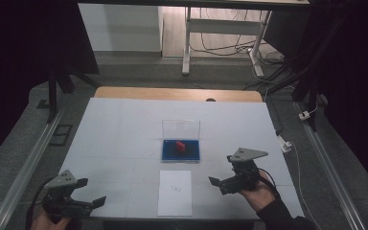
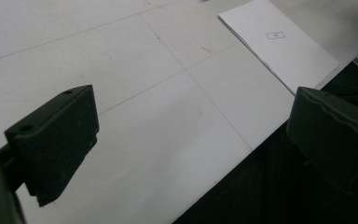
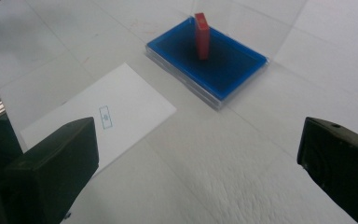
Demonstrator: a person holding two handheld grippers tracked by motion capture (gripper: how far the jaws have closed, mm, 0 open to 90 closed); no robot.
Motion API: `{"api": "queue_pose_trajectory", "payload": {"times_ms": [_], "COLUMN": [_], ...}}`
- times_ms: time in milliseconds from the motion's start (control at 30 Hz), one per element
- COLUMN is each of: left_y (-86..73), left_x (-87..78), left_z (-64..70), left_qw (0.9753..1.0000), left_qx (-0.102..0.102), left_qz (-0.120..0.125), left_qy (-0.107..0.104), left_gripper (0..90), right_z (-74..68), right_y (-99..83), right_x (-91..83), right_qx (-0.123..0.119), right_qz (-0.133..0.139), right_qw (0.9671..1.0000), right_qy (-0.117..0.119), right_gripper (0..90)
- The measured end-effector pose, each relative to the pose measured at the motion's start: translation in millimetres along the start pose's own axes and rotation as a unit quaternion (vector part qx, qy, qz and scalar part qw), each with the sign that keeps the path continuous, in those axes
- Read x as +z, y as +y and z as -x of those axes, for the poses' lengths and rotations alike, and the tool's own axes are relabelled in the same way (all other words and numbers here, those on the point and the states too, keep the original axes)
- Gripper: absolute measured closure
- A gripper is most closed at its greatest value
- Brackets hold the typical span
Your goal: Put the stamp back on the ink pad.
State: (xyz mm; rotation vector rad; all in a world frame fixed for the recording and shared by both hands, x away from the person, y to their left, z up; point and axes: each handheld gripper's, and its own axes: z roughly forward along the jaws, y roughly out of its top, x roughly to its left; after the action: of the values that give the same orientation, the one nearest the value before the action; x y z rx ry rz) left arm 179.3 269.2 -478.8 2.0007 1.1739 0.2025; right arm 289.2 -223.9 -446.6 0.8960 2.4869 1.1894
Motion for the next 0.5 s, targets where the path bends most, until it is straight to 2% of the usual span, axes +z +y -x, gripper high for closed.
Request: {"api": "queue_pose_trajectory", "payload": {"times_ms": [200, 300, 500], "left_y": [-0.1, -0.1, -0.1], "left_x": [-0.3, -0.3, -0.4], "left_z": [-0.1, -0.1, -0.1], "left_qw": [1.0000, 1.0000, 1.0000], "left_qx": [-0.002, -0.002, -0.003], "left_qz": [0.001, 0.001, 0.001], "left_qy": [0.000, 0.001, 0.002], "left_gripper": [2.4, 2.3, 2.1], "right_z": [3.8, 5.7, 11.1], "right_y": [-16.1, -24.8, -41.9], "right_x": [-17.7, -26.2, -41.5], "right_qx": [0.016, 0.025, 0.048], "right_qz": [0.002, -0.001, -0.007], "right_qw": [0.9996, 0.9989, 0.9970], "right_qy": [-0.023, -0.041, -0.059], "right_gripper": [0.0, 0.0, 0.0]}}
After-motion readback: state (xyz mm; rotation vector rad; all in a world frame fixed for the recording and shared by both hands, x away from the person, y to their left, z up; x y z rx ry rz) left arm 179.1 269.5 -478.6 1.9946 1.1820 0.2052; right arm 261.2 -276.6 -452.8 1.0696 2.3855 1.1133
